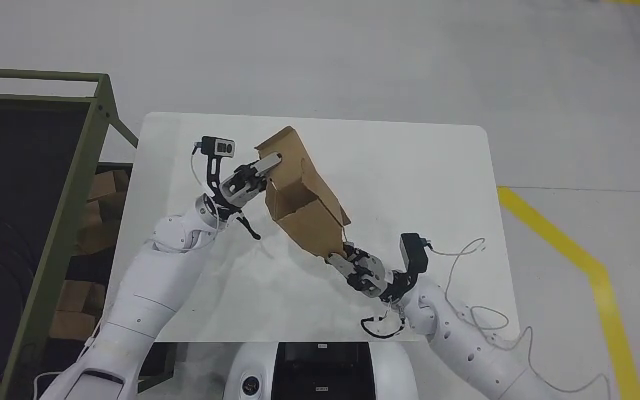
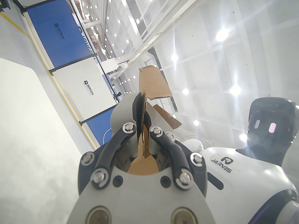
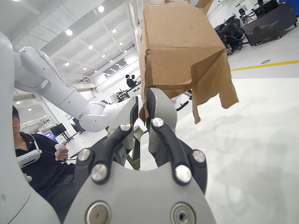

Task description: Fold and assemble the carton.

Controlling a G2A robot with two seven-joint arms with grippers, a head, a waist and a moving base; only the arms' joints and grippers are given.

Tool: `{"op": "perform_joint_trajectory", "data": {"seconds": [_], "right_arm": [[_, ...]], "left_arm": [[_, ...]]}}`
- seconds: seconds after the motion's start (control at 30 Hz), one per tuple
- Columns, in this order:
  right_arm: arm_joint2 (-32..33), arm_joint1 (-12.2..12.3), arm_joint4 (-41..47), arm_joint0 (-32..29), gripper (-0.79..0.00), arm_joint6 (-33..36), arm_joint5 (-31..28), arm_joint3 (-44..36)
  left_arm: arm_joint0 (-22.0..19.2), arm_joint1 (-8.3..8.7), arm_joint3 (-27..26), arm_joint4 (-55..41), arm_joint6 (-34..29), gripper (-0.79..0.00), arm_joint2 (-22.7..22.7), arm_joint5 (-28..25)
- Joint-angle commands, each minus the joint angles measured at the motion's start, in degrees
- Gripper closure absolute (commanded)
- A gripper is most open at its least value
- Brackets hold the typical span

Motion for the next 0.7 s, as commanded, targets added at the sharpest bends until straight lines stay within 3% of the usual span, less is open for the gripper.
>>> {"op": "perform_joint_trajectory", "data": {"seconds": [0.0, 0.17, 0.2, 0.23, 0.27, 0.67], "right_arm": [[0.26, -0.12, 0.08, -0.13, 0.000, 0.36, -0.02, -0.07], [0.89, -0.37, 0.14, -0.41, 0.000, 1.20, -0.02, -0.40], [1.05, -0.41, 0.13, -0.48, 0.000, 1.33, -0.02, -0.51], [1.22, -0.43, 0.12, -0.59, 0.000, 1.45, -0.02, -0.61], [1.44, -0.44, 0.06, -0.68, 0.000, 1.53, -0.02, -0.73], [5.30, 0.81, -0.81, -2.36, 0.000, 2.91, -0.02, -3.13]], "left_arm": [[0.00, -0.08, 0.05, -0.13, -0.19, 0.000, -0.08, 0.06], [-0.10, -0.26, 0.17, -0.09, -0.99, 0.000, -0.27, 0.24], [-0.12, -0.29, 0.22, 0.00, -1.04, -0.055, -0.32, 0.24], [-0.12, -0.33, 0.27, 0.07, -1.05, -0.326, -0.34, 0.40], [-0.16, -0.35, 0.38, 0.31, -0.95, -0.785, -0.42, 0.72], [0.97, 0.09, 1.69, 3.01, -1.89, -0.785, -4.44, 0.13]]}}
